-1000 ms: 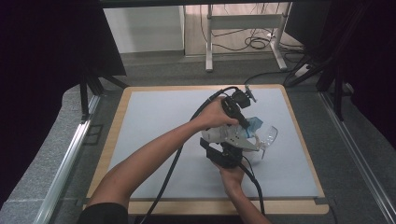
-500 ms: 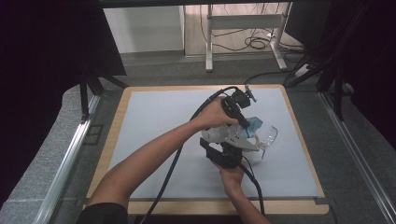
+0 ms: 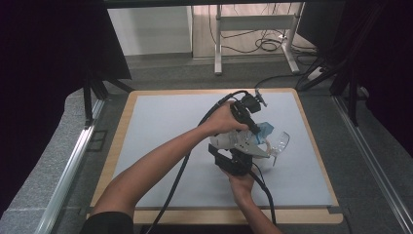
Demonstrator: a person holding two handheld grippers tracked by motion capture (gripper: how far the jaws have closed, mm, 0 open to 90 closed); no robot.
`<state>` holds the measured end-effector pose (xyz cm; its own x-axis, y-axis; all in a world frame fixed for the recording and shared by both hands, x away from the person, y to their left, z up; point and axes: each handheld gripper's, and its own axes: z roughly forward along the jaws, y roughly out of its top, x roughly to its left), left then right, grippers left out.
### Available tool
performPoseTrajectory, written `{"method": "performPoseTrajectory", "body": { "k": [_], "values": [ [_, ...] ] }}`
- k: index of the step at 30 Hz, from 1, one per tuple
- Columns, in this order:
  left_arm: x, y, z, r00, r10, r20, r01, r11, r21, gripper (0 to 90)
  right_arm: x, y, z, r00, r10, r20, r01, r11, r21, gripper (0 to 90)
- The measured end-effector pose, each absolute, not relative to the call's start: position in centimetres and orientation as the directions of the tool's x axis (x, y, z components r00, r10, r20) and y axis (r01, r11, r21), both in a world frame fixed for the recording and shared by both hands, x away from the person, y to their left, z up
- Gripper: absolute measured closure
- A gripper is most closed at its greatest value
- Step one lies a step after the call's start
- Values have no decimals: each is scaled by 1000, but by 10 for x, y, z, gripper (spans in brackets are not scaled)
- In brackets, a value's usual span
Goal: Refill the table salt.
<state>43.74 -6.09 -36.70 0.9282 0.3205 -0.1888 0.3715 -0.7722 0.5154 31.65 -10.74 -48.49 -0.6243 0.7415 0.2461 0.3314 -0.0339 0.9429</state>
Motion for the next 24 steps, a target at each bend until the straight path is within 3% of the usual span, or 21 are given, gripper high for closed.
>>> {"method": "performPoseTrajectory", "body": {
  "k": [24],
  "values": [
    [436,-61,-365,930,319,-182,367,-774,516,899,315,-107,-484,-623,743,243,323,-38,946,523]
  ]
}}
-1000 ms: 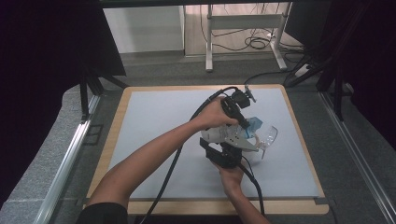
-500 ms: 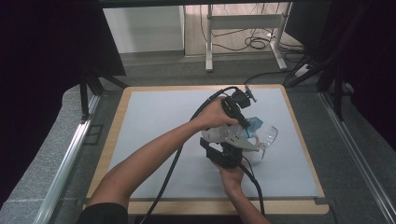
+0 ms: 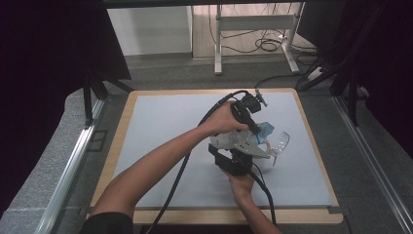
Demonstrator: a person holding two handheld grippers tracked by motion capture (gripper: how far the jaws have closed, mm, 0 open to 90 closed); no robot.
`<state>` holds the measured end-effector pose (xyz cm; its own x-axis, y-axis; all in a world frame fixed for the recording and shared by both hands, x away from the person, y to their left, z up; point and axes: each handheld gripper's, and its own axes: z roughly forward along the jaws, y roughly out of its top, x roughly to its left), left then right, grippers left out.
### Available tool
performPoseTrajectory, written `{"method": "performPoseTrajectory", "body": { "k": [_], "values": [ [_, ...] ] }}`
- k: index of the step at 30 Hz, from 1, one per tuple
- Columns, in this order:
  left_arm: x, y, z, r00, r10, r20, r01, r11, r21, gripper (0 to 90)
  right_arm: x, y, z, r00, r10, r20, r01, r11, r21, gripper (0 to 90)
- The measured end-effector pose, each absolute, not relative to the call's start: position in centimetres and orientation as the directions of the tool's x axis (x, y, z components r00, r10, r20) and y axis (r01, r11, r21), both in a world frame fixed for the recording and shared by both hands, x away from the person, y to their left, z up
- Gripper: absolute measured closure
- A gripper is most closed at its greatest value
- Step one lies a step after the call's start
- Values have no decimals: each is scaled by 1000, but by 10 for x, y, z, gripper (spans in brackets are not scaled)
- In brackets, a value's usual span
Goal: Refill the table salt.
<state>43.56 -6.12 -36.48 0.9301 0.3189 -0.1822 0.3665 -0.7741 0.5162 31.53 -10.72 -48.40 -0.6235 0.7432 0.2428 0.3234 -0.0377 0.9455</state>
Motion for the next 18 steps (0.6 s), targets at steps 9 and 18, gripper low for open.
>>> {"method": "performPoseTrajectory", "body": {
  "k": [9,18],
  "values": [
    [436,-61,-365,931,318,-180,365,-775,516,899,315,-107,-484,-625,743,241,323,-35,946,523],
    [436,-61,-365,929,321,-183,369,-772,517,899,316,-107,-484,-624,742,243,324,-37,945,523]
  ]
}}
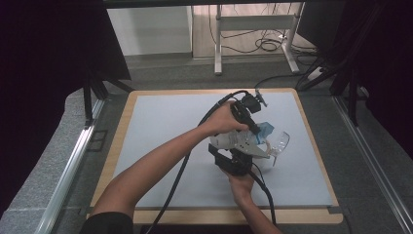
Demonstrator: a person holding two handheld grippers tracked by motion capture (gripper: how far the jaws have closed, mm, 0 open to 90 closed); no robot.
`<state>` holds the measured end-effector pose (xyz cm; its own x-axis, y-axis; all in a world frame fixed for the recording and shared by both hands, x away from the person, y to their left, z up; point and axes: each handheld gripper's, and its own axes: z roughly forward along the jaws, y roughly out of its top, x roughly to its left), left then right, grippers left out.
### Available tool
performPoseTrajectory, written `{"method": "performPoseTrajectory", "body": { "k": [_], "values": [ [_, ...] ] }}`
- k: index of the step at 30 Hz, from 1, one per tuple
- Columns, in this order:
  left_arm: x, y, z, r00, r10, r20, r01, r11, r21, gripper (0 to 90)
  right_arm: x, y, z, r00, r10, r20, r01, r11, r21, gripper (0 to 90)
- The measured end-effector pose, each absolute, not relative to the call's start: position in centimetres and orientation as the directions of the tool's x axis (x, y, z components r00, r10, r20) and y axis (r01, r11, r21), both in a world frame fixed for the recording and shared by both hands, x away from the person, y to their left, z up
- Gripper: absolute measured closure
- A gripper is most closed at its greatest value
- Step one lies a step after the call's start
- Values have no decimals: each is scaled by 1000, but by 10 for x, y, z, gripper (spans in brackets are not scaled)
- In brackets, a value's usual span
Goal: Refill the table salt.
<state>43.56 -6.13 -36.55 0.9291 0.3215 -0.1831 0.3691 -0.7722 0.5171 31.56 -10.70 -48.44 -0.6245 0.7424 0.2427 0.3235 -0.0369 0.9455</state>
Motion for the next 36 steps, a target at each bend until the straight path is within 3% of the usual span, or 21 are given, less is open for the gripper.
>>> {"method": "performPoseTrajectory", "body": {
  "k": [36],
  "values": [
    [436,-63,-365,932,318,-172,361,-784,505,899,316,-105,-484,-611,749,254,329,-52,943,525]
  ]
}}
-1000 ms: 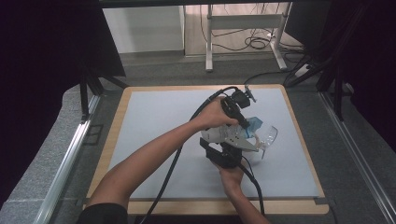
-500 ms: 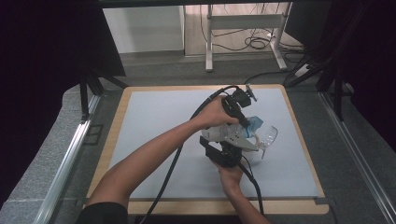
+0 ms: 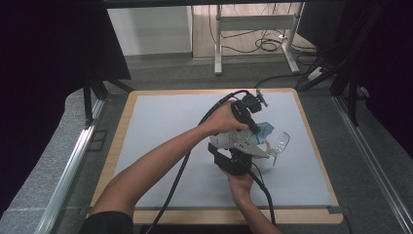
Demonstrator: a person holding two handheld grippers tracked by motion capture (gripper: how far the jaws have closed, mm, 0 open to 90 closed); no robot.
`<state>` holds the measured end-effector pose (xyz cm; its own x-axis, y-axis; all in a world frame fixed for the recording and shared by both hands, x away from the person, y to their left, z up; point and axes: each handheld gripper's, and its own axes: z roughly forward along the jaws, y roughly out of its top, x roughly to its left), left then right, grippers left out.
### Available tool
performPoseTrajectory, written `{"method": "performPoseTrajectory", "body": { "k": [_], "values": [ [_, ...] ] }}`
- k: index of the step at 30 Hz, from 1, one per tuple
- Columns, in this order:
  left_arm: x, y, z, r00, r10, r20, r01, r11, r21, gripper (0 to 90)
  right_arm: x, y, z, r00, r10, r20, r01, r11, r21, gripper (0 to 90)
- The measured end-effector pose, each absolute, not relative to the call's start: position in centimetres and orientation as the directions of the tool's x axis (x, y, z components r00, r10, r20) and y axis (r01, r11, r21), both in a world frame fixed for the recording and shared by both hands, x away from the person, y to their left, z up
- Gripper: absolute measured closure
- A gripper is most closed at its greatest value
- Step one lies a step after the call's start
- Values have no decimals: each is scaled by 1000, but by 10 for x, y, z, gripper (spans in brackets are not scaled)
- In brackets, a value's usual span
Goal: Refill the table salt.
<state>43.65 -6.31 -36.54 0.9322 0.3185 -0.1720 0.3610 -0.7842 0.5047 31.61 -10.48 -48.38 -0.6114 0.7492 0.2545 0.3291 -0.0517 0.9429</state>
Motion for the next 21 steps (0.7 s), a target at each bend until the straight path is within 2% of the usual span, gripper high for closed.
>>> {"method": "performPoseTrajectory", "body": {
  "k": [21],
  "values": [
    [437,-67,-367,933,315,-173,359,-787,503,899,317,-106,-484,-598,758,262,330,-65,942,529]
  ]
}}
